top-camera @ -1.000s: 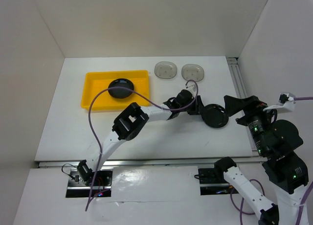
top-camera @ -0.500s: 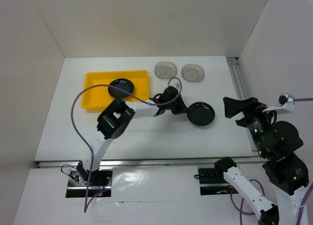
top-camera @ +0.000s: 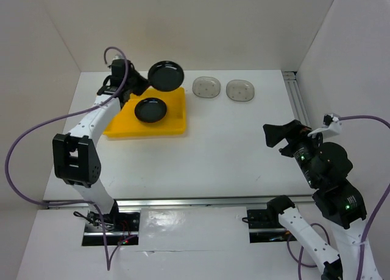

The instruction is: Place the plates into the plastic bin on the countertop

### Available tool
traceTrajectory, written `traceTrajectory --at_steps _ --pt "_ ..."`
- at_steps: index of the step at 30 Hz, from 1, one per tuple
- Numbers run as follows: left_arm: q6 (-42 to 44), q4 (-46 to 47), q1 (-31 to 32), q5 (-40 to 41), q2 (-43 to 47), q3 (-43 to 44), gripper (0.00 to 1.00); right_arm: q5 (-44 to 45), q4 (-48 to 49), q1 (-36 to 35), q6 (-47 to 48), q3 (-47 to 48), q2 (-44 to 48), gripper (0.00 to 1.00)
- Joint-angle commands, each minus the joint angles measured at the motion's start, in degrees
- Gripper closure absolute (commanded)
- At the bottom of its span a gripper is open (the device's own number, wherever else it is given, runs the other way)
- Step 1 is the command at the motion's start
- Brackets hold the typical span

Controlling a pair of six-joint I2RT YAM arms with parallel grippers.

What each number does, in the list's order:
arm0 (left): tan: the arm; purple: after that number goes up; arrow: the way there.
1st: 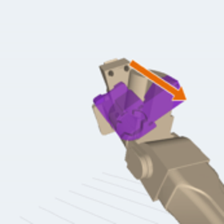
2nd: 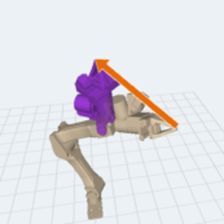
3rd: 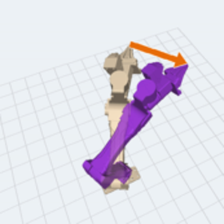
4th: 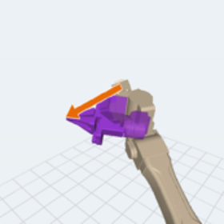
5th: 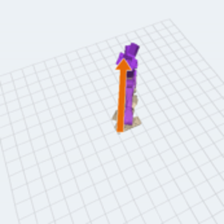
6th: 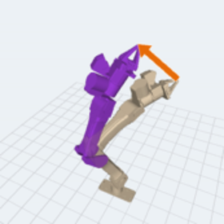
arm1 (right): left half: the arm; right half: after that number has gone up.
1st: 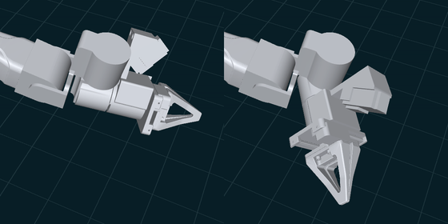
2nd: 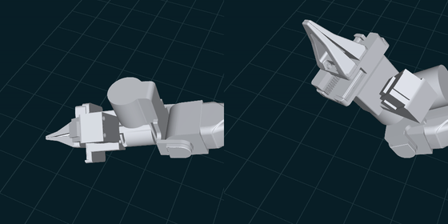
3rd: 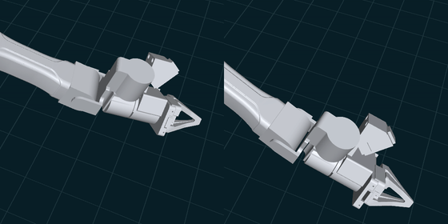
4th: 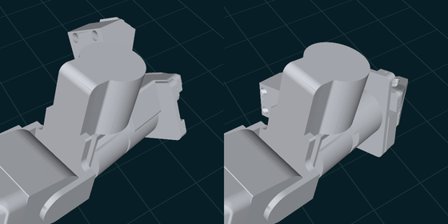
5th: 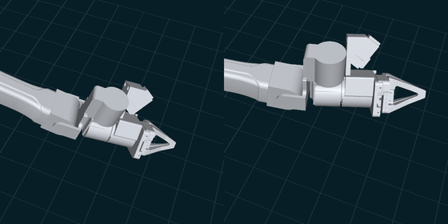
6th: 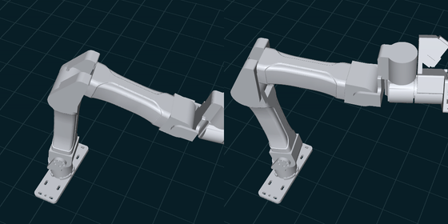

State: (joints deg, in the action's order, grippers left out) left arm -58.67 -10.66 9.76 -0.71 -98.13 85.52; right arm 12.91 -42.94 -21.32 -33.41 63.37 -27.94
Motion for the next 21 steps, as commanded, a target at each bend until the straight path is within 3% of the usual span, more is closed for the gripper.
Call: traceTrajectory --at_steps 1,8,15,21 --pt "1.0 -7.8 -4.5 -1.8 -0.6 -5.4 1.00 -2.9 7.2 0.3 0.2 -2.0 -0.4 0.00" --pt "2.4 -4.5 -9.4 -2.4 0.1 -13.4 1.00 -6.0 13.0 0.3 0.2 -7.9 -2.6 0.00" --pt "3.0 -3.4 -9.4 -1.8 0.1 -14.6 1.00 -8.0 17.6 0.3 0.7 -14.1 -4.8 0.00" --pt "4.2 -3.4 -9.9 -1.3 -2.1 -13.4 1.00 -9.2 28.3 0.3 1.9 -21.1 -11.0 0.00"
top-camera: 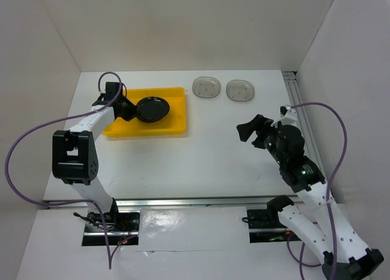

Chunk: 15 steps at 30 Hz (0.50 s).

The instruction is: Place the plates into the plastic bin on the countertop

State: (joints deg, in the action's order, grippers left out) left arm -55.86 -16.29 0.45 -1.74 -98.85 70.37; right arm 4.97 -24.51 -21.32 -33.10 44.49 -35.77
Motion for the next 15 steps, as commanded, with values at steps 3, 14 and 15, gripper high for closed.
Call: traceTrajectory --at_steps 3,14,15 --pt "1.4 2.8 -0.6 0.2 -2.0 1.8 1.00 0.2 18.7 3.3 3.3 -3.5 -12.3 0.00" --pt "2.0 1.6 0.9 2.9 0.9 1.8 0.02 -14.4 37.6 24.6 -2.1 10.4 -51.1 0.03" --pt "2.6 -0.2 2.3 3.8 1.9 1.8 0.00 -15.1 37.6 26.0 -2.1 11.7 -56.1 0.03"
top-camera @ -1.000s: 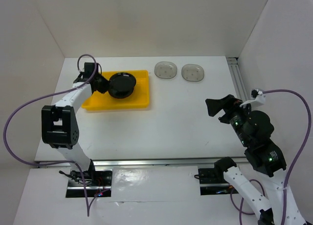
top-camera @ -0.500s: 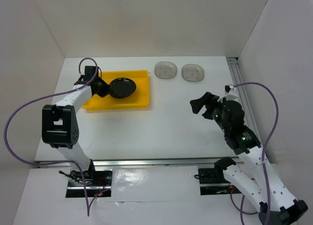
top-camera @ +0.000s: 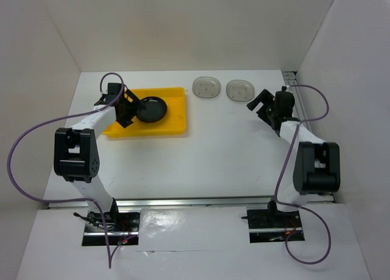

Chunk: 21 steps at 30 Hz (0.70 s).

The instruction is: Place the plates into the plastic bin on the countertop

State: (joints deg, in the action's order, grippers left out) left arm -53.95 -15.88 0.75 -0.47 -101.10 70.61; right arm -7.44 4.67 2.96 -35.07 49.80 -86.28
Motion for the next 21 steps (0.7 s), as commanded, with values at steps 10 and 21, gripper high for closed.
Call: traceTrajectory --at_steps 10,21 --pt "2.9 -9.7 10.9 12.7 24.2 -5.6 0.00 -1.5 4.3 3.4 2.5 26.1 -31.1 0.10" --pt "8.8 -10.6 13.3 6.8 39.6 -12.6 0.00 -0.3 -9.7 2.8 2.5 43.1 -46.2 0.69"
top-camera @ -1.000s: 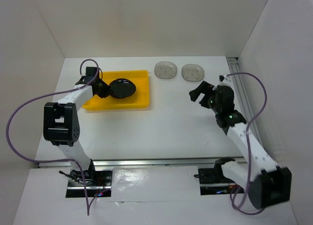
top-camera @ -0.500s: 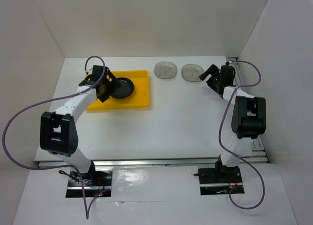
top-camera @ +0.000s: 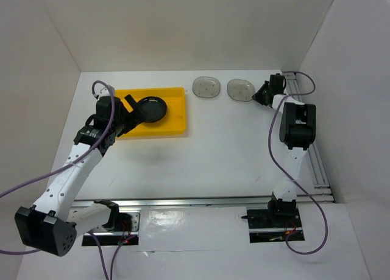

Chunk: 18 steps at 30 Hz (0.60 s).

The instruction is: Place the plates into the plastic bin on the countertop

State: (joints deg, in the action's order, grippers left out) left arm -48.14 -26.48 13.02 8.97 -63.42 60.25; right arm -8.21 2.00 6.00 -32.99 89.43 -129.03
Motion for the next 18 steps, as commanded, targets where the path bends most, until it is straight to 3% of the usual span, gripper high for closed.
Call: traceTrajectory --at_steps 1,2,5,9,15,18 --pt "3.5 0.0 1.9 -2.6 1.9 -2.9 0.00 0.5 -8.0 -0.2 0.5 4.0 -4.5 0.81" --pt "3.5 0.0 1.9 -2.0 1.9 -4.5 0.00 0.5 -8.8 -0.2 0.5 4.0 -4.6 0.81" --pt "3.5 2.3 3.1 -3.7 2.4 -7.2 0.00 -0.1 -9.3 -0.2 0.5 3.5 -4.6 1.00" --pt "6.4 9.6 5.1 -13.6 1.0 -8.4 0.00 8.4 -9.8 0.3 -2.6 -4.7 4.3 1.00" --pt "7.1 19.2 13.3 -18.4 -7.0 -6.2 0.00 21.6 -10.1 -2.1 -6.5 -19.5 30.0 1.00" --pt "5.3 24.6 15.6 -19.7 -10.7 -4.8 0.00 22.7 -12.5 -6.2 -4.5 -26.0 40.9 1.00"
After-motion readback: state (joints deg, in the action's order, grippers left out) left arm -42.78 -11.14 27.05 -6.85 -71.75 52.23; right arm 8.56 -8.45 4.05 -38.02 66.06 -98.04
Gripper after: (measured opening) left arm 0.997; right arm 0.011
